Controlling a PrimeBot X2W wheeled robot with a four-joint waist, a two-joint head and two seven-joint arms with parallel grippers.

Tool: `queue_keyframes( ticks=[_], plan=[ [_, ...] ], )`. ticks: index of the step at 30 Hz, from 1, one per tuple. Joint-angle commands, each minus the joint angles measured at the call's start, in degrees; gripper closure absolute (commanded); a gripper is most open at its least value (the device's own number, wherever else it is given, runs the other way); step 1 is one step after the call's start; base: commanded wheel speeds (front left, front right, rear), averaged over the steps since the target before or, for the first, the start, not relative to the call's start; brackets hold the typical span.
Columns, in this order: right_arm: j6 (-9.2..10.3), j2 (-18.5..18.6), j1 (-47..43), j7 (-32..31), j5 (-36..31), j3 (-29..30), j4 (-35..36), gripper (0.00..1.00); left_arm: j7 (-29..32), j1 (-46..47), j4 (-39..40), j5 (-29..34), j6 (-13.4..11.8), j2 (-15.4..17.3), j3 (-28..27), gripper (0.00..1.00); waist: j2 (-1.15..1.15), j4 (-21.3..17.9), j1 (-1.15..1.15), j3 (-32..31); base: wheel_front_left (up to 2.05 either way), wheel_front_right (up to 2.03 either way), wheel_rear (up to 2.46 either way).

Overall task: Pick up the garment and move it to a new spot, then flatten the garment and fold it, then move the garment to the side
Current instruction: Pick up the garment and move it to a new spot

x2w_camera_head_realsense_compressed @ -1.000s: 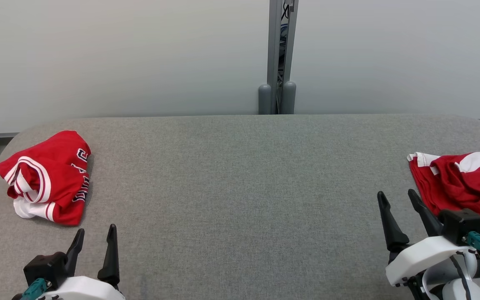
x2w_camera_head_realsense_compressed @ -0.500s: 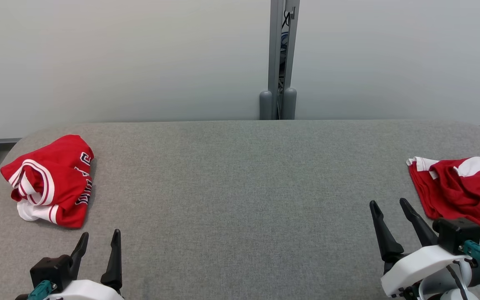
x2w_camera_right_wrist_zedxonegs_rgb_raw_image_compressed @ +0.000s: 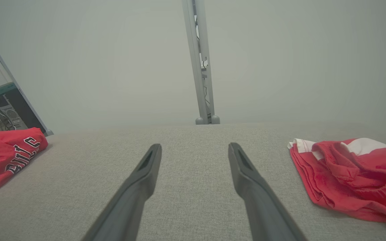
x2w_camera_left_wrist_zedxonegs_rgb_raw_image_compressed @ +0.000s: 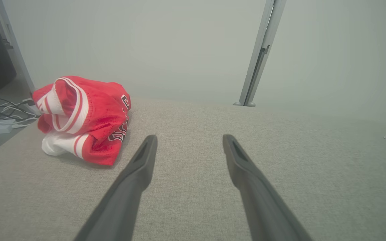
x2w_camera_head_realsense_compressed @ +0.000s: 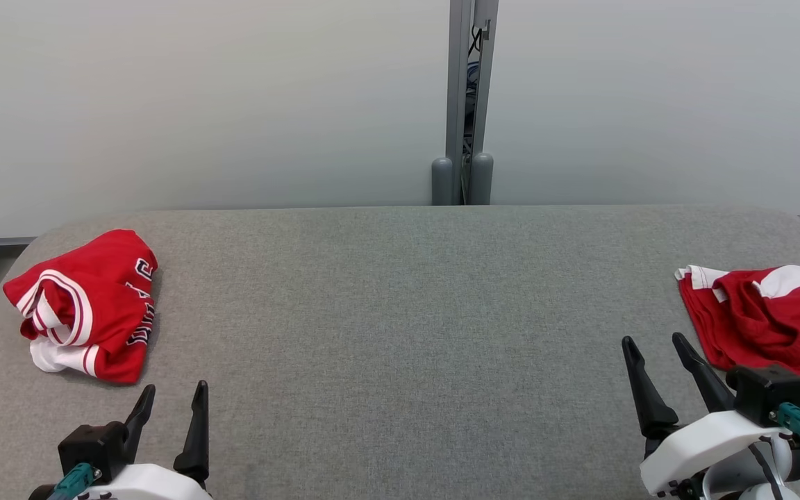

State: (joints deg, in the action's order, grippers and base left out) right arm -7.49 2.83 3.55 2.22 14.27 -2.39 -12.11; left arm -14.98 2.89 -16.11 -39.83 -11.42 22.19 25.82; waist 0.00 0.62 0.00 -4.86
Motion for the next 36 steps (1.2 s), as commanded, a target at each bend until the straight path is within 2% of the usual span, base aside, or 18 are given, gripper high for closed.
queue_keyframes(
  ticks=[1, 8, 14, 19, 26, 27, 32, 36],
  plan=[
    [-0.02, 0.16, -0.50, 0.32, -0.22, 0.26, -0.08, 0.00, -0.25, 1.09, -0.17, 0.24, 0.30, 0.05, 0.08, 0.00, 0.00, 0.03, 0.00, -0.04, 0.00, 0.00, 0.00],
    [-0.02, 0.16, -0.58, 0.49, -0.50, 0.78, -0.34, 0.00, 0.05, 1.65, -0.36, 0.22, 0.68, -0.07, 0.65, 0.00, 0.00, 0.63, 0.00, -0.04, 0.00, 0.00, 0.00],
    [-0.02, 0.17, -0.63, 0.92, -0.44, 1.53, -0.38, 0.00, 0.23, 2.34, -0.40, 0.15, 0.52, 0.39, 0.45, 0.00, 0.00, 3.38, 0.00, 0.18, 0.00, 0.00, 0.00],
    [-0.02, 0.16, -0.28, 1.37, -0.29, 1.92, -0.37, 0.00, 0.43, 2.63, -0.12, 0.02, 0.31, 0.79, 0.15, 0.00, 0.00, 7.95, 0.00, 0.53, 0.00, 0.00, 0.00],
    [-0.02, 0.19, 0.28, 2.27, 0.55, 2.41, -0.98, 0.00, 0.58, 2.63, 1.17, -0.30, 0.04, 1.40, -0.32, 0.00, 0.00, 16.22, 0.00, 1.03, 0.00, 0.00, 0.00],
    [-0.02, 0.19, 0.28, 2.27, 0.55, 2.41, -0.98, 0.00, 0.58, 2.63, 1.17, -0.30, 0.04, 1.40, -0.32, 0.00, 0.00, 16.22, 0.00, 1.03, 0.00, 0.00, 0.00],
    [-0.02, 0.19, 0.79, 2.88, 0.87, 2.87, -1.54, 0.00, 0.71, 2.30, 2.37, -0.55, -0.05, 1.68, -0.45, 0.00, 0.00, 21.53, 0.00, 1.32, 0.00, 0.00, 0.00],
    [-0.02, 0.20, 1.25, 3.16, 1.03, 2.83, -2.02, 0.00, 1.00, 1.70, 3.53, -0.58, -0.47, 1.99, -0.51, 0.00, 0.00, 24.26, 0.00, 1.45, 0.00, 0.00, 0.00]
  ],
)
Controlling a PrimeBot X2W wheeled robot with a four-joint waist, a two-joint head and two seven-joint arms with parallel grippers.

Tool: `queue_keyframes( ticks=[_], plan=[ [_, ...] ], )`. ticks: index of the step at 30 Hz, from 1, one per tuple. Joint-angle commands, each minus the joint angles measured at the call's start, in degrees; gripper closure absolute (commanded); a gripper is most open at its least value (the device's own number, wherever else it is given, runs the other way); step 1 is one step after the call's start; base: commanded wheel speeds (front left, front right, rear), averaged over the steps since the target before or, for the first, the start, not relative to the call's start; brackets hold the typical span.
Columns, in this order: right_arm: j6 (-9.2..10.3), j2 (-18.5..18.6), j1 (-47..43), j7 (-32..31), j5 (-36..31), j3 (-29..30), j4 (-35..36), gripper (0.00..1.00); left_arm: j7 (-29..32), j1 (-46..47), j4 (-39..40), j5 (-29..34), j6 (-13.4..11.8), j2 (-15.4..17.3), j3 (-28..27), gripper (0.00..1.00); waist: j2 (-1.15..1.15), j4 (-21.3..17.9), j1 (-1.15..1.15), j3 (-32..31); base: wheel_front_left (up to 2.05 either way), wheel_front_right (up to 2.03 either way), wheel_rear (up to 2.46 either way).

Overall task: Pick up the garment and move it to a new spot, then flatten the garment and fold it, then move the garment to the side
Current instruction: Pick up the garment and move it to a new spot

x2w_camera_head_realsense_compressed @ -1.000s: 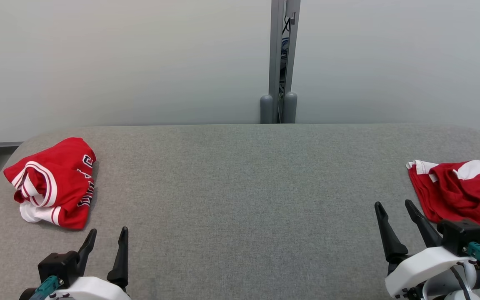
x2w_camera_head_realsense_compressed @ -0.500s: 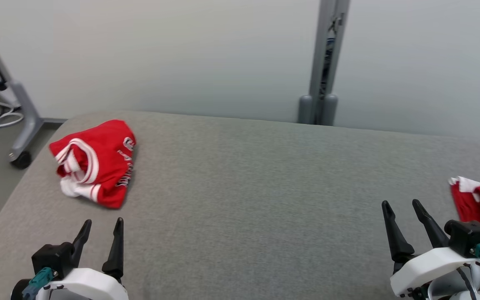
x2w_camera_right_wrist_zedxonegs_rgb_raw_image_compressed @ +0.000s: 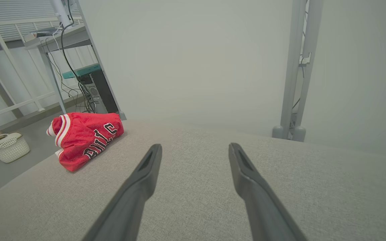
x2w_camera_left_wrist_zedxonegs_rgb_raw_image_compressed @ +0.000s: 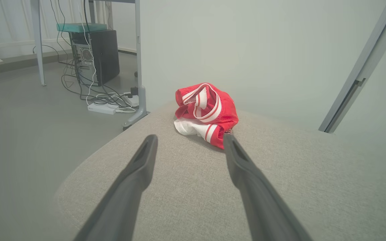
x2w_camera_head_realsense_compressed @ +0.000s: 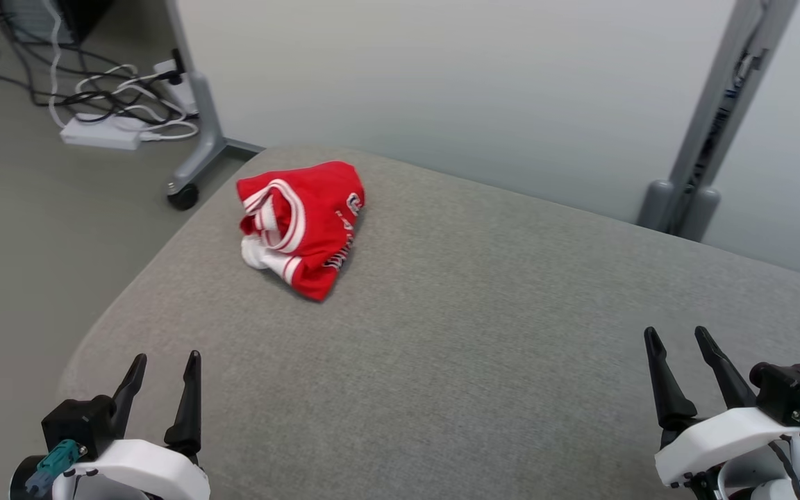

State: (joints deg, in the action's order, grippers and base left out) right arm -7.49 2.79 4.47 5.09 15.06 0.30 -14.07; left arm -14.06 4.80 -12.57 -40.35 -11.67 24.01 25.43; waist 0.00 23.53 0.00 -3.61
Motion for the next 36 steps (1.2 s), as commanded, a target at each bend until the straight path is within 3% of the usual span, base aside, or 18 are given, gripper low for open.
queue_keyframes(
  ticks=[1, 7, 15, 24, 28, 36],
  plan=[
    [-0.02, 0.24, 0.34, 0.39, 0.32, 0.09, -0.23, 0.00, 0.15, -0.34, 0.23, -0.08, -0.33, 0.23, -0.13, 0.00, 0.00, 1.83, 0.00, 0.21, 0.00, 0.00, 0.00],
    [-0.02, 0.26, 0.72, 0.92, 0.71, -0.34, -0.95, 0.00, 0.83, -0.44, 1.82, -0.41, -1.03, 0.72, -0.35, 0.00, 0.00, 2.86, 0.00, 0.31, 0.00, 0.00, 0.00],
    [-0.02, 0.26, 0.98, 0.69, 0.30, 0.37, -0.73, 0.00, 3.94, 3.70, 4.02, -0.52, -1.26, 2.34, -1.03, 0.00, 0.00, 0.00, 0.00, 0.92, 0.00, 0.00, 0.00],
    [-0.02, 0.28, 1.86, -0.86, -1.37, 1.51, 1.47, 0.00, 13.83, 19.60, -1.74, -0.69, 3.56, 6.91, -0.92, 0.00, 0.00, -6.41, 0.00, 3.38, 0.00, 0.00, 0.00],
    [-0.02, 0.25, 2.70, -1.64, -2.35, 1.78, 3.20, 0.00, 17.87, 26.90, -7.55, -4.07, 5.81, 6.98, -2.88, 0.00, 0.00, -10.28, 0.00, 6.02, 0.00, 0.00, 0.00],
    [-0.02, 0.25, 5.33, -3.24, -4.25, 1.98, 6.53, 0.00, 23.35, 34.57, -17.17, -9.96, 7.45, 9.25, -7.75, 0.00, 0.00, -17.71, 0.00, 13.63, 0.00, 0.00, 0.00]
  ],
)
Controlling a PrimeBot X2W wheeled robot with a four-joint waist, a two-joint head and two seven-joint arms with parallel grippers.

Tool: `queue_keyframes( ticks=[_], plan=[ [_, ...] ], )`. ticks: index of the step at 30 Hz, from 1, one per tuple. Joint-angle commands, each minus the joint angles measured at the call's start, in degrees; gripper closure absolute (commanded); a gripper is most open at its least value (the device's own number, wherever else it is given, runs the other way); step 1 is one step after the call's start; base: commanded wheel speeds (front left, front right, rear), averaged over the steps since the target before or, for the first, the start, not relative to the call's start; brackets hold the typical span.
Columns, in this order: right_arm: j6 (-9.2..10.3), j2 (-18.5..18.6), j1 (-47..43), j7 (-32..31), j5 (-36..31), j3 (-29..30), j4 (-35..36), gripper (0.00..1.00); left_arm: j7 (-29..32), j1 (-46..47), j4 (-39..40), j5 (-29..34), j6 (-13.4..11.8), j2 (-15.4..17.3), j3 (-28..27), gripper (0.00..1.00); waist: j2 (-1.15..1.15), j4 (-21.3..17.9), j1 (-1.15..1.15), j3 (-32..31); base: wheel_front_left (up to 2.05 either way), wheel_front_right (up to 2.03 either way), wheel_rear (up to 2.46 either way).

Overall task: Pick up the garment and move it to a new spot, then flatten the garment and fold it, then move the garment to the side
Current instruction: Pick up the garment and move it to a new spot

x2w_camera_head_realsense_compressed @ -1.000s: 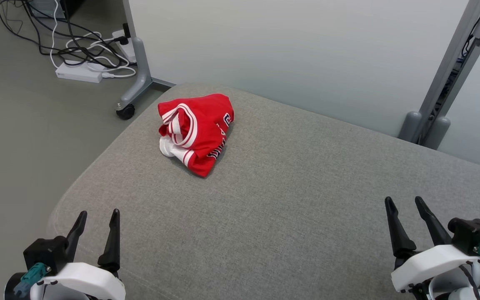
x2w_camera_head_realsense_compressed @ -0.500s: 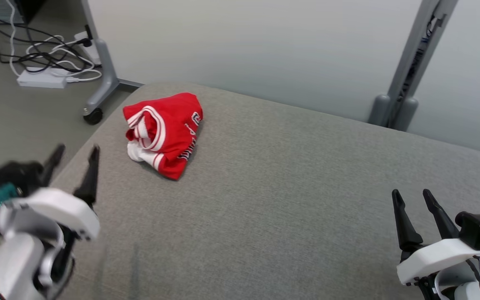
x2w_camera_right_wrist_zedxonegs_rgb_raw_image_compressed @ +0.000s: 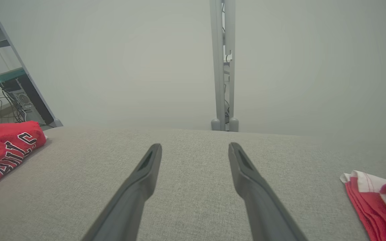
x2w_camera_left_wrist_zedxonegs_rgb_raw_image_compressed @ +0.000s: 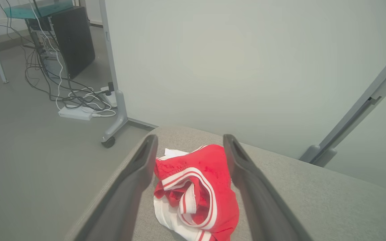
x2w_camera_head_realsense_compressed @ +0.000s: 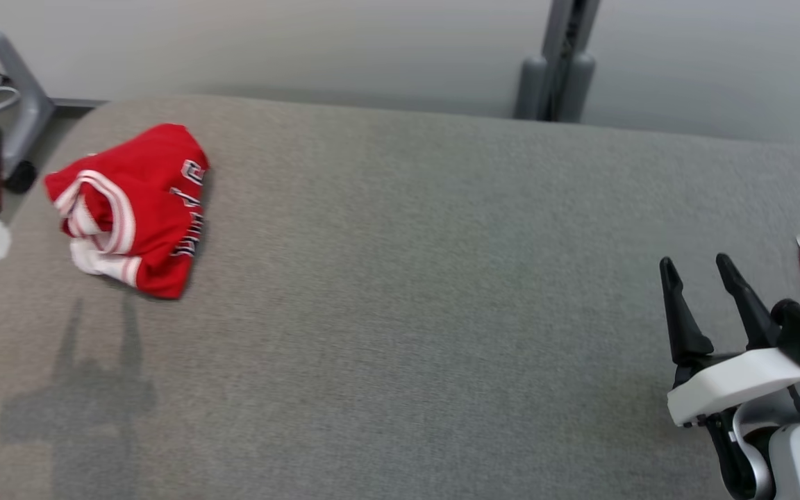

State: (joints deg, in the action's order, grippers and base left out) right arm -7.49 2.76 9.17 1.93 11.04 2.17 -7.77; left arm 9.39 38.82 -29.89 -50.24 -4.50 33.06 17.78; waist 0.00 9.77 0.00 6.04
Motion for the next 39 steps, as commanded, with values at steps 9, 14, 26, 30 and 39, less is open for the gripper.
queue_keyframes(
  ticks=[9, 14, 26, 30, 39],
  plan=[
    [-0.02, 0.27, 3.33, -0.91, -1.81, 0.54, 2.96, 0.00, 1.97, 3.27, -7.79, -3.47, 0.76, 2.57, -3.39, 0.00, 0.00, -8.79, 0.00, 11.39, 0.00, 0.00, 0.00],
    [-0.02, 0.26, 3.83, -1.38, -2.14, -0.27, 3.57, 0.00, 2.39, 3.75, -11.51, -5.30, -0.67, 2.33, -5.05, 0.00, 0.00, -9.40, 0.00, 13.34, 0.00, 0.00, 0.00],
    [-0.02, 0.27, 4.53, -3.16, -3.69, -2.19, 6.16, 0.00, -0.08, 4.47, -16.63, -7.90, -1.80, 1.21, -7.89, 0.00, 0.00, -10.29, 0.00, 16.43, 0.00, 0.00, 0.00],
    [-0.02, 0.27, 4.52, -3.70, -3.83, -2.90, 6.45, 0.00, -2.26, 5.03, -16.95, -6.79, -0.79, 0.57, -7.08, 0.76, 0.00, -10.69, 0.00, 16.81, 0.00, 0.00, 0.00],
    [-0.02, 0.26, 4.44, -2.52, -2.85, -2.57, 4.94, 0.00, -5.67, 7.07, -16.66, -2.80, 2.81, 0.40, -3.23, 1.00, 0.00, -11.20, 0.00, 14.07, 0.00, 0.00, 0.00]
  ],
)
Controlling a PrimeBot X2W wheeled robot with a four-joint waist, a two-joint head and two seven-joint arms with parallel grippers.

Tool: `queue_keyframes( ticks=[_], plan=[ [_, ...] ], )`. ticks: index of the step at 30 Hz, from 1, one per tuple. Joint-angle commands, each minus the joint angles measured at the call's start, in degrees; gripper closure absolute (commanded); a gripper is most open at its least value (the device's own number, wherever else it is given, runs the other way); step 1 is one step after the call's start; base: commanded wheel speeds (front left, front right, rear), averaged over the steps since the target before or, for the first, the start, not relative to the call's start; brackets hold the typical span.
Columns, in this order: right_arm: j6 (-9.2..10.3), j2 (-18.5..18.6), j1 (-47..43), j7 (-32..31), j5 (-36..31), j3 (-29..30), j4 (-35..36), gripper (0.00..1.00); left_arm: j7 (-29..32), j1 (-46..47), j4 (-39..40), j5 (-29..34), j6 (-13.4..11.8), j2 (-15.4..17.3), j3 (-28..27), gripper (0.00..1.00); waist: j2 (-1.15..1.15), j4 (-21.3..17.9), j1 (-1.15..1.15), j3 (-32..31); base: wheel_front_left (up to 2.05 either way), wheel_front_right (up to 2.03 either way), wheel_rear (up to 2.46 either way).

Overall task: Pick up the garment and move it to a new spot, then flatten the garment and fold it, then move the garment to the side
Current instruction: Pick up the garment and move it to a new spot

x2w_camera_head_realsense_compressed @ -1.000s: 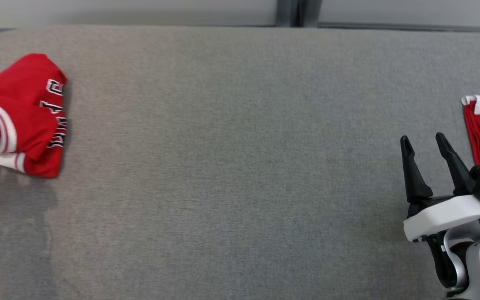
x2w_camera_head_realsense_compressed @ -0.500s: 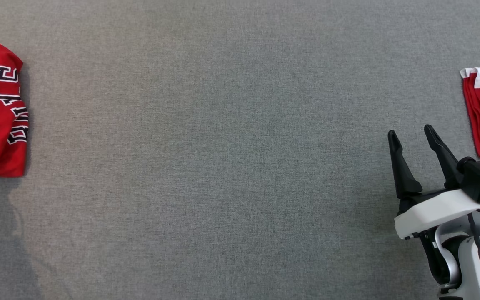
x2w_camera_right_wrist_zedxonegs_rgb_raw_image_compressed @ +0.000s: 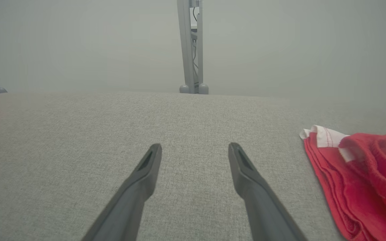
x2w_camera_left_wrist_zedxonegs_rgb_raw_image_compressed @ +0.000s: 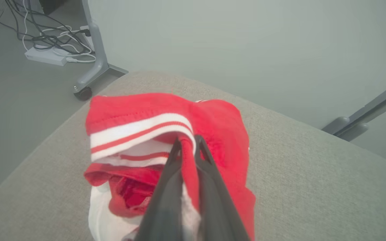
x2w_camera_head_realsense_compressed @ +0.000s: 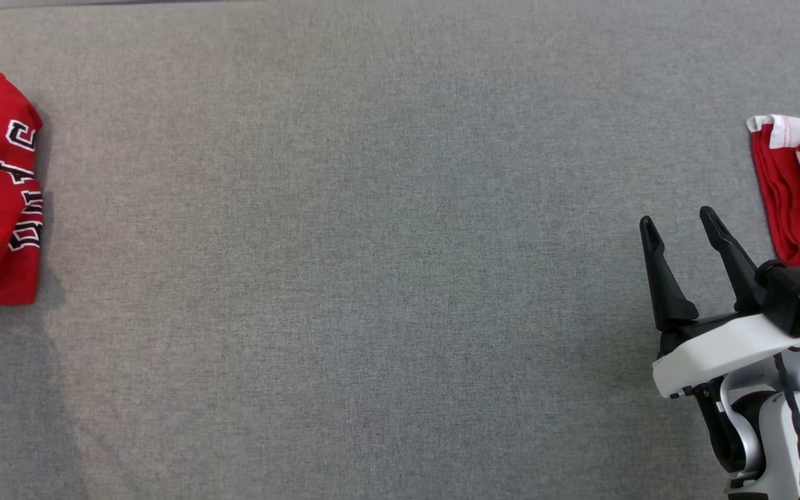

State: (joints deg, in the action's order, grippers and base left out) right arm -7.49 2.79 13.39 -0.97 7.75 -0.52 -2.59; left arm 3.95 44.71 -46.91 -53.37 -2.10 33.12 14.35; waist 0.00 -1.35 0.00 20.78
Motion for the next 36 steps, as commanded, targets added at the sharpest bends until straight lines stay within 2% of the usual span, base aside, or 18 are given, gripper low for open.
queue_keyframes(
  ticks=[1, 6, 12, 17, 22, 27, 36],
  plan=[
    [-0.02, 0.25, 0.11, 0.67, 0.61, 0.07, -0.57, 0.00, -0.58, 1.54, 0.69, 0.82, 0.89, 0.37, 0.65, 1.00, 0.00, -0.09, 0.00, -1.15, 0.00, 0.00, 0.00],
    [-0.02, 0.26, -0.63, 1.71, 1.47, 0.21, -2.08, 0.00, -1.31, 3.76, 3.09, 2.74, 3.17, -0.03, 2.73, 1.00, 0.00, -0.09, 0.00, -3.94, 0.00, 0.00, 0.00],
    [-0.02, 0.26, -2.18, 3.29, 3.01, 0.65, -4.66, 0.00, -2.27, 6.39, 9.78, 5.87, 6.26, -1.61, 6.87, 1.00, 0.00, -0.56, 0.00, -9.56, 0.00, 0.00, 0.00],
    [-0.02, 0.24, -3.80, 4.38, 4.30, 0.92, -6.40, 0.00, -0.38, 7.49, 17.17, 7.27, 7.25, -3.92, 10.52, 1.00, 0.00, -1.38, 0.00, -13.57, 0.00, 0.00, 0.00],
    [-0.02, 0.26, -4.98, 5.22, 5.61, 0.67, -7.61, 0.00, 2.54, 6.28, 23.72, 6.87, 6.49, -7.28, 13.35, 1.00, 0.00, -2.97, 0.00, -16.20, 0.00, 0.00, 0.00],
    [-0.02, 0.26, -5.72, 5.81, 6.17, 0.81, -8.23, 0.00, 3.81, 3.49, 26.90, 6.78, 4.18, -9.67, 15.16, 1.00, 0.00, -4.37, 0.00, -17.18, 0.00, 0.00, 0.00],
    [-0.02, 0.25, -6.13, 6.69, 6.77, 0.99, -8.86, 0.00, 1.95, -3.52, 22.87, 7.81, 0.47, -12.33, 17.72, 1.00, 0.00, -5.32, 0.00, -16.37, 0.00, 0.00, 0.00]
  ],
)
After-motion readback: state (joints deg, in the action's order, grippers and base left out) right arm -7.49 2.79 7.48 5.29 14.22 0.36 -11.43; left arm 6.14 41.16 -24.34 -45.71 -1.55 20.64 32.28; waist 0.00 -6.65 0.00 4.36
